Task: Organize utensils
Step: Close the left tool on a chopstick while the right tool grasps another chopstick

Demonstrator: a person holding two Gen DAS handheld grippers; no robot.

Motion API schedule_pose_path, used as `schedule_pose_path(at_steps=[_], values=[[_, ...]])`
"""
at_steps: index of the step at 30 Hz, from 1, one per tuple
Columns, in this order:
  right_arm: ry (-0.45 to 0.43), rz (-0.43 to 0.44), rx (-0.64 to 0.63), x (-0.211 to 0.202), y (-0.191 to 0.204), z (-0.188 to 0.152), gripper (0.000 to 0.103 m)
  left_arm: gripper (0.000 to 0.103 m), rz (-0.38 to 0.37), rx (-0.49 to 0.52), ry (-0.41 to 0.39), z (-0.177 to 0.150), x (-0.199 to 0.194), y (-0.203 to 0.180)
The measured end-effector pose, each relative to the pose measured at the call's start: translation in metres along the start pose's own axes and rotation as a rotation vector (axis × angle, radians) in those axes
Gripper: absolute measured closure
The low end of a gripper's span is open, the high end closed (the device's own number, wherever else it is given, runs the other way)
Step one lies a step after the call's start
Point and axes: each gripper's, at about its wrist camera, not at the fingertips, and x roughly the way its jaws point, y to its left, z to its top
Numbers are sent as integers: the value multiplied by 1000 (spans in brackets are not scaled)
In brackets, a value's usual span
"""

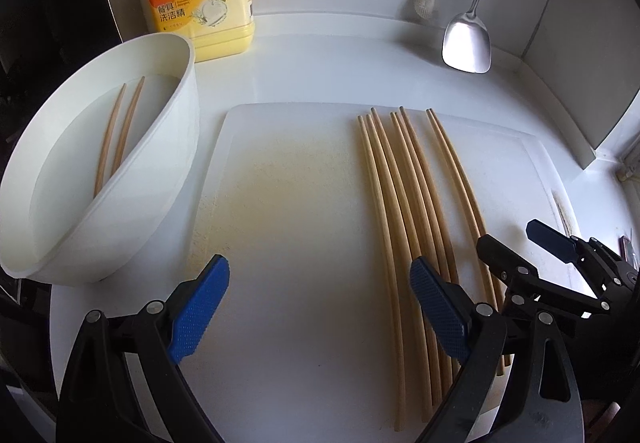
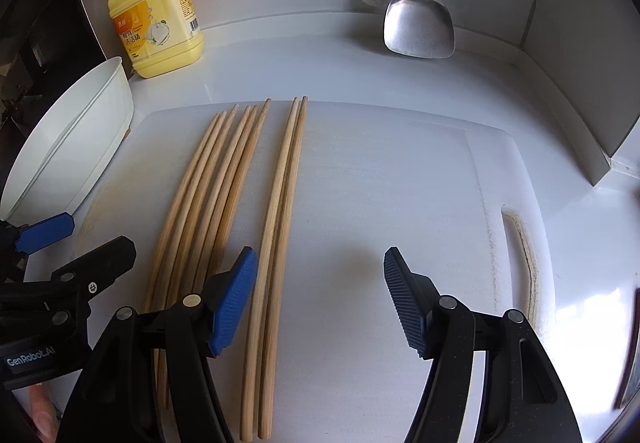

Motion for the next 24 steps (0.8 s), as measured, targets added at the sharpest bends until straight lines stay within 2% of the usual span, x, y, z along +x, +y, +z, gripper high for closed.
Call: schedule_pose_path(at_steps=[3,10,19,24], values=[[-21,13,8,-5,-5,-1,41,13,6,5,6,-3,5,-2],[-18,-25,23,-2,-12,-1,41,13,12,-2,24,-8,13,-4],[-14,-60,-24,5,-3,-3,41,13,19,-17,35,-7,21,-3],[-21,-52,-28,5,-5,-1,41,13,37,-20,31,-6,24,-4]])
